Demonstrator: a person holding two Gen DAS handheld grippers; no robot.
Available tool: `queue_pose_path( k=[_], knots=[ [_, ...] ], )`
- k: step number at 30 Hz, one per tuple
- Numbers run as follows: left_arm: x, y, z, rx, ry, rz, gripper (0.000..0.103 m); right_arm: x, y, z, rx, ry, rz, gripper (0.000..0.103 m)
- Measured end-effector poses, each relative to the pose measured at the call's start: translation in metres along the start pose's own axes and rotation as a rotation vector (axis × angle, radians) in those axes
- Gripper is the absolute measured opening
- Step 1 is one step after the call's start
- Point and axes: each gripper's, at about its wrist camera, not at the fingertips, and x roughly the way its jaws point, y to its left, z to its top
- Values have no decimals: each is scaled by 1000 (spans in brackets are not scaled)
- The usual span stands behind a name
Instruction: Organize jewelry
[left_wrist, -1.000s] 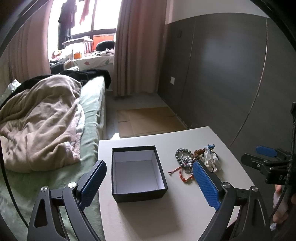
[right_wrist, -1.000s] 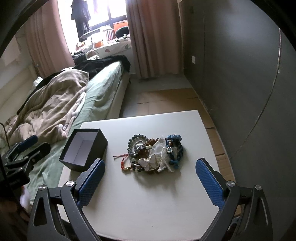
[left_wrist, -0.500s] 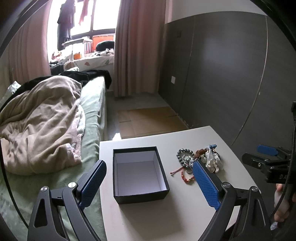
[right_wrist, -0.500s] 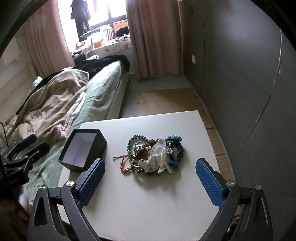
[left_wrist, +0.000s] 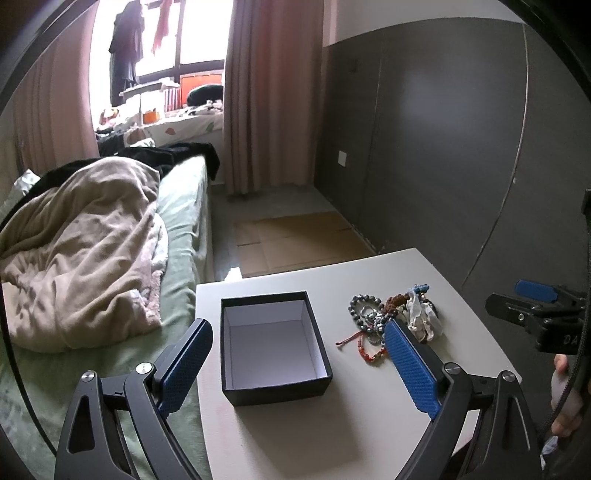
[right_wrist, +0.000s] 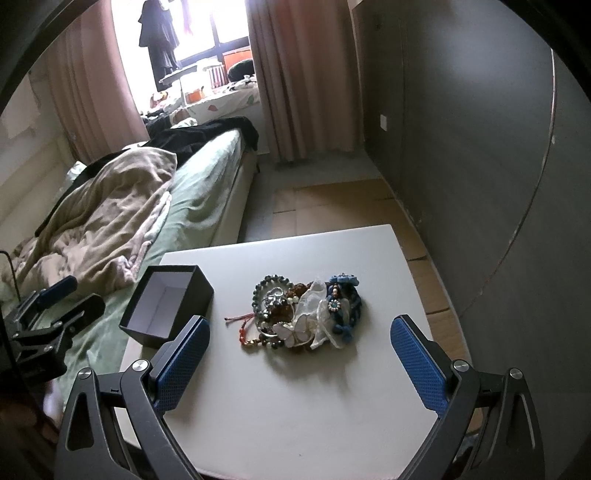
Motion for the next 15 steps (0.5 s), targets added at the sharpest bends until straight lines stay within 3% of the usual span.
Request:
queue_pose_path(
  k=[15],
  knots=[
    [2, -3, 3, -21, -13, -16, 94, -4, -8, 4, 22, -8, 20, 99]
  ],
)
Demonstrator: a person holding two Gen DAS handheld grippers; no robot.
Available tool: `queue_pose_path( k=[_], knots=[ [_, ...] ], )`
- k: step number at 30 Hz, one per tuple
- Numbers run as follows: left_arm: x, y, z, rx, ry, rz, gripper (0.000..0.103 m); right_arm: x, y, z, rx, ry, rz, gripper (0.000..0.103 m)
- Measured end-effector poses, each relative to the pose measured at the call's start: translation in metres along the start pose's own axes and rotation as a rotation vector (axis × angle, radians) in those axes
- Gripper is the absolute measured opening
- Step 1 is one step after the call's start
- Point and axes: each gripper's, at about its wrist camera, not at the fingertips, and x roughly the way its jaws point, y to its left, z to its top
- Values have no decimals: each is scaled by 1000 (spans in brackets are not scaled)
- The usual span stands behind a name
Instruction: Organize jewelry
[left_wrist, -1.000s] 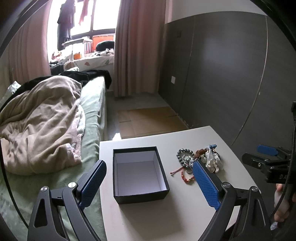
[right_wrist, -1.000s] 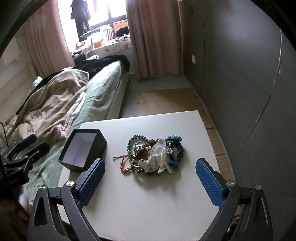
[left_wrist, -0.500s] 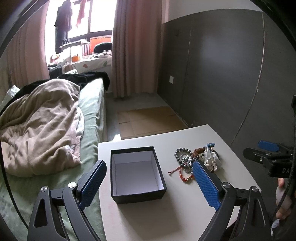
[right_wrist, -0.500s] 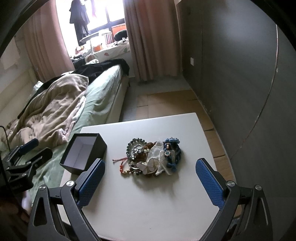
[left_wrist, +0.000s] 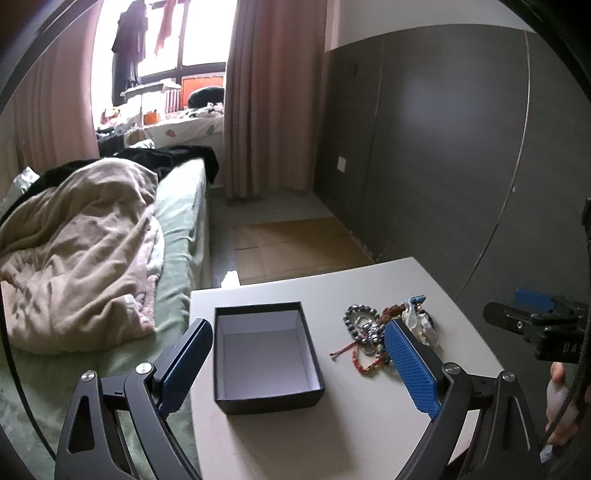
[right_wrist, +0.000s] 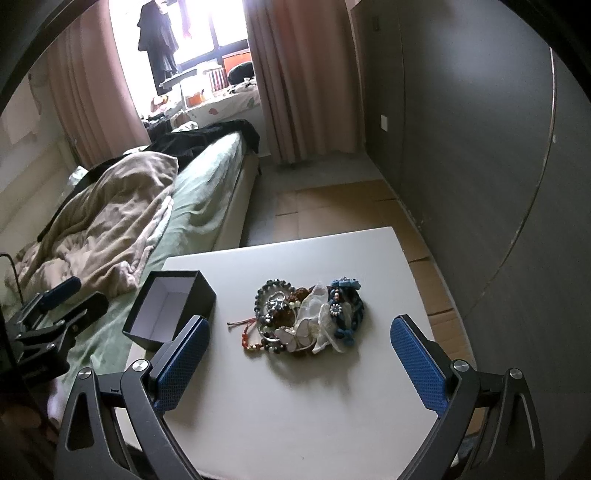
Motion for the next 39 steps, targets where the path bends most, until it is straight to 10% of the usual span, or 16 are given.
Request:
queue_pose_path(
  k=[28, 39],
  knots=[
    [91, -89, -4, 109, 170, -113, 82, 39, -91, 16, 243, 148, -61, 89],
    [131, -99, -11, 106, 268, -166, 62, 60, -113, 19, 337, 190, -62, 79]
  ],
)
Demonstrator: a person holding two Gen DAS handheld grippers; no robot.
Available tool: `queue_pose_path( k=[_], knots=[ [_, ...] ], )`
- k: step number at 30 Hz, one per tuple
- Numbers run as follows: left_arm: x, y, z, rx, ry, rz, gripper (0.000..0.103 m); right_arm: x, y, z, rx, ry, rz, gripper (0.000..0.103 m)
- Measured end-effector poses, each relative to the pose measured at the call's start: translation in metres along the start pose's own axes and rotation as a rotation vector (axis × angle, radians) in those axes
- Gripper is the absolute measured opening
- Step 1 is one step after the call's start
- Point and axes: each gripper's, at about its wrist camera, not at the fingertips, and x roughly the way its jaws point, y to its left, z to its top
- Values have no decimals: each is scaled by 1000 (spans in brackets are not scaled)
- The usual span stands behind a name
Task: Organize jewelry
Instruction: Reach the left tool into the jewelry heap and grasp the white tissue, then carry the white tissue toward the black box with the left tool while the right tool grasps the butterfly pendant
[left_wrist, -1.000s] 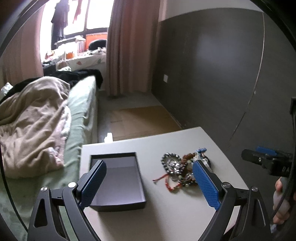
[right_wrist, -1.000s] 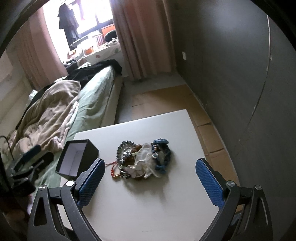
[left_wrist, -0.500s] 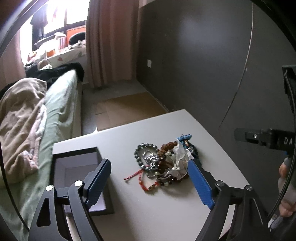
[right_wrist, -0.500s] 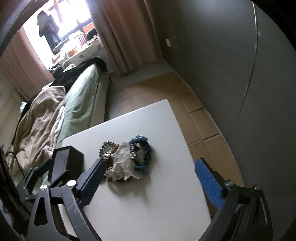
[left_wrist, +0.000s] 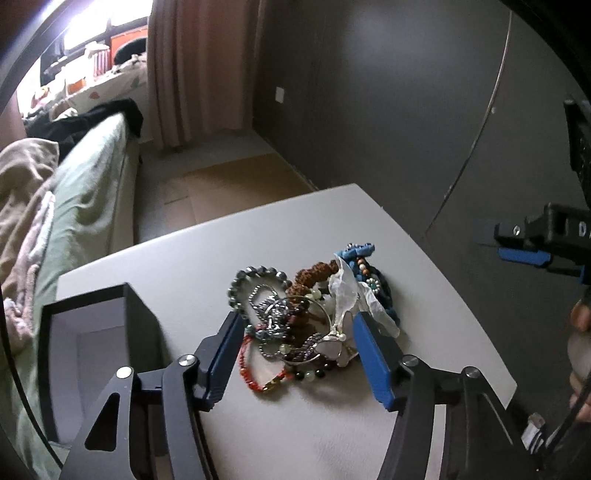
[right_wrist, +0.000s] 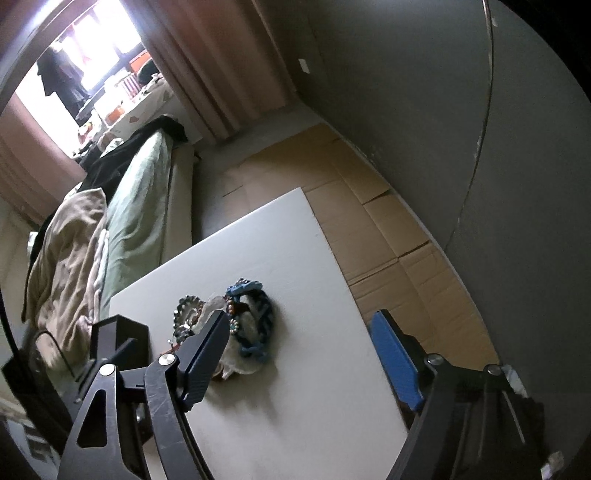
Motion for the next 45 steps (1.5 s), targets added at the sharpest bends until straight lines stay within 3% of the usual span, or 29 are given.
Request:
queue_pose_path(
  k=[4, 9, 20, 22, 23, 25, 27, 32, 45],
  knots=[
    [10, -6, -1, -4, 21, -27, 59, 6, -5, 1, 27, 18, 2, 79],
    [21, -13, 1, -8, 41, -87, 44, 4, -6, 0, 38, 15, 11, 79],
    [36, -10, 16, -77, 12, -135, 40, 5, -13, -1, 49, 31, 12, 79],
    [42, -11, 15, -81, 27, -138, 27, 6, -12, -1, 44, 36, 15, 79],
    [45, -11, 14, -85, 41, -143, 11, 6, -12, -1, 42, 39, 15, 79],
    [50, -10, 13, -95, 59, -155, 1, 8, -11, -1, 38, 44, 16, 79],
    [43, -7, 13, -114, 29, -170, 0, 11, -10, -1, 37, 52, 22, 79],
    [17, 9, 18, -195, -15, -286, 0, 14, -8, -2, 47, 68, 62, 79],
    [-46, 31, 18, -254, -134, -371, 0, 25, 26, -13, -14, 99, 113, 77]
  ],
)
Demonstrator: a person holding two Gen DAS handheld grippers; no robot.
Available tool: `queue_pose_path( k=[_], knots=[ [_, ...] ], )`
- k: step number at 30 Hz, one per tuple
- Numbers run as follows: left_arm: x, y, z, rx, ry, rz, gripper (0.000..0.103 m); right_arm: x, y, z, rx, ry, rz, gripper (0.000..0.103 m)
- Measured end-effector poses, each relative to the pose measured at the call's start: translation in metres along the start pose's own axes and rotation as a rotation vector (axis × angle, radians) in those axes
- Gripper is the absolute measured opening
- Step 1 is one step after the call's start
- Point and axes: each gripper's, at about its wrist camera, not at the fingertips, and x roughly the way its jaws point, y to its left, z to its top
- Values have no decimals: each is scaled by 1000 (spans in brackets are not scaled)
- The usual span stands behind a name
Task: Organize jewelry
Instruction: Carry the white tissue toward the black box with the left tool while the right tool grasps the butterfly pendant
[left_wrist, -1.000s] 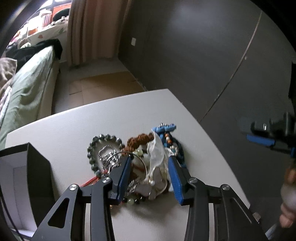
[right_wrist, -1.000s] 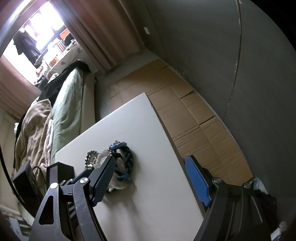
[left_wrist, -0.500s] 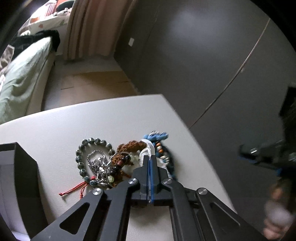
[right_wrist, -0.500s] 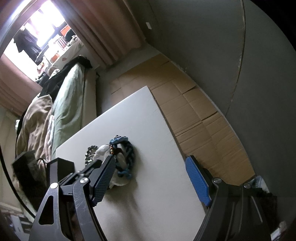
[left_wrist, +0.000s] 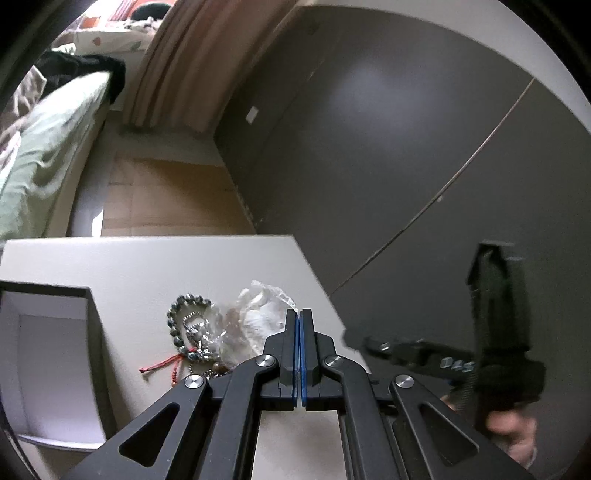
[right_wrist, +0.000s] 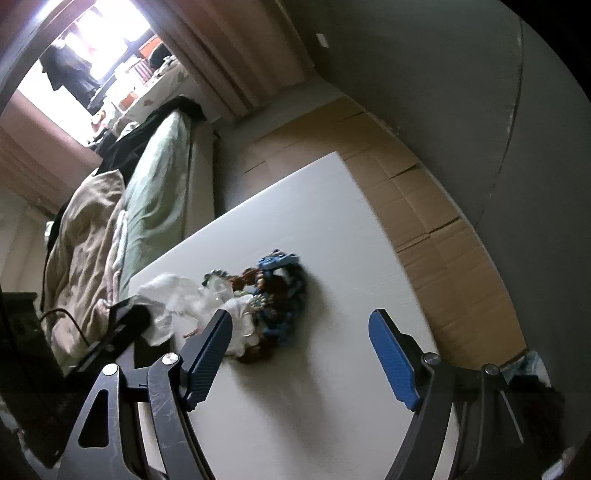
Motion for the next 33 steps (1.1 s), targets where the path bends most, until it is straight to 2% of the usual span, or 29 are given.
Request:
queue_pose_path(
  k=[3, 9, 11, 15, 19, 24, 33],
  knots=[
    [-16, 0, 4, 2, -30, 0, 0, 6, 9, -2, -14, 17, 28, 74],
    [-33, 12, 6, -17, -52, 48, 0, 36, 31, -12, -40, 102, 84, 49],
    [-39, 16, 6, -23, -62, 56, 0, 46, 37, -14, -41, 118, 97, 45],
    [-51, 25, 8, -37, -86, 74, 0, 58, 46, -15, -45, 116, 115, 44],
    [-59, 35, 9, -59, -100, 87, 0, 67, 51, -14, -58, 100, 84, 44],
    [-72, 46, 10, -80, -114, 102, 0, 79, 56, -12, -78, 94, -1, 44],
    [-89, 53, 5, -97, -123, 127, 0, 88, 65, -11, -123, 92, -18, 44]
  ],
)
